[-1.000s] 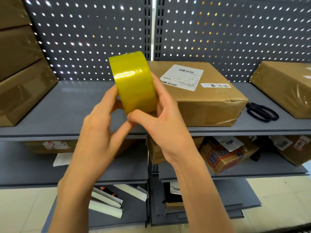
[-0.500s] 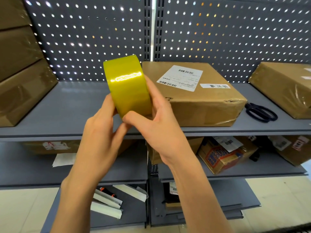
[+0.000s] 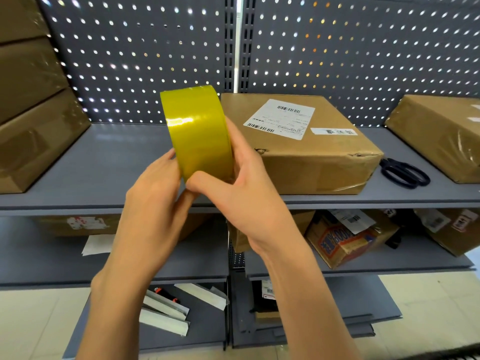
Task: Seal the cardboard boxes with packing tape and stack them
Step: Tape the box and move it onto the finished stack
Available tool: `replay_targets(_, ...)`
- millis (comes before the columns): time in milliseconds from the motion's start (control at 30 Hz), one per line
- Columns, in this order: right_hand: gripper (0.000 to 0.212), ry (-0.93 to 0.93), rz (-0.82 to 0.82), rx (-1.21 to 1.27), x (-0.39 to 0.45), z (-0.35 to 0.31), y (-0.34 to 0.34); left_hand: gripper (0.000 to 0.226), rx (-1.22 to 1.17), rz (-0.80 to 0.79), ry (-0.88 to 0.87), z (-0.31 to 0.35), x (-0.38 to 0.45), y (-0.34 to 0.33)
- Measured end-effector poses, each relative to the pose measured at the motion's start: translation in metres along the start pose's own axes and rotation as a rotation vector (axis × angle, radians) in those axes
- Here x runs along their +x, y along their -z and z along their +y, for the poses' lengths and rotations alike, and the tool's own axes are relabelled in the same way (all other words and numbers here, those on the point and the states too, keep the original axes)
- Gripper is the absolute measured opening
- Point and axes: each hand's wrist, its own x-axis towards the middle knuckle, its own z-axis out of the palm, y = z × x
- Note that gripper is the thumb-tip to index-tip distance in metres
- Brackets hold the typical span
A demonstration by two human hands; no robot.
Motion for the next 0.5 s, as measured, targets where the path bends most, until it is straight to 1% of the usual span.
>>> replay_targets(67,0.061,0.005,0.013,-0.026,0.000,0.001,-0.003,0.034,-0.065,-0.013,0.027,0.003,0.000,0.002)
replay_targets(200,0.068,0.028,0.037,-0.074,0.002,0.001,-0.009,0.036,-0.146,0.027,0.050,0.010,0.000,0.003)
replay_targets(333,0.064,0.037,0.043,-0.037,0.001,0.003,-0.004,0.037,-0.170,0.036,0.072,0.007,0.002,0.000)
replay_targets(400,0.056,0.035,0.018,0.012,-0.001,0.003,0.002,0.041,-0.169,0.003,0.045,0.001,0.003,-0.002)
replay_targets(433,0.053,0.030,0.001,0.039,-0.002,0.003,0.003,0.043,-0.134,-0.012,0.003,-0.003,0.002,-0.003)
replay_targets(500,0.053,0.026,-0.014,0.064,-0.002,0.002,0.005,0.039,-0.063,-0.014,-0.074,-0.008,0.000,-0.006)
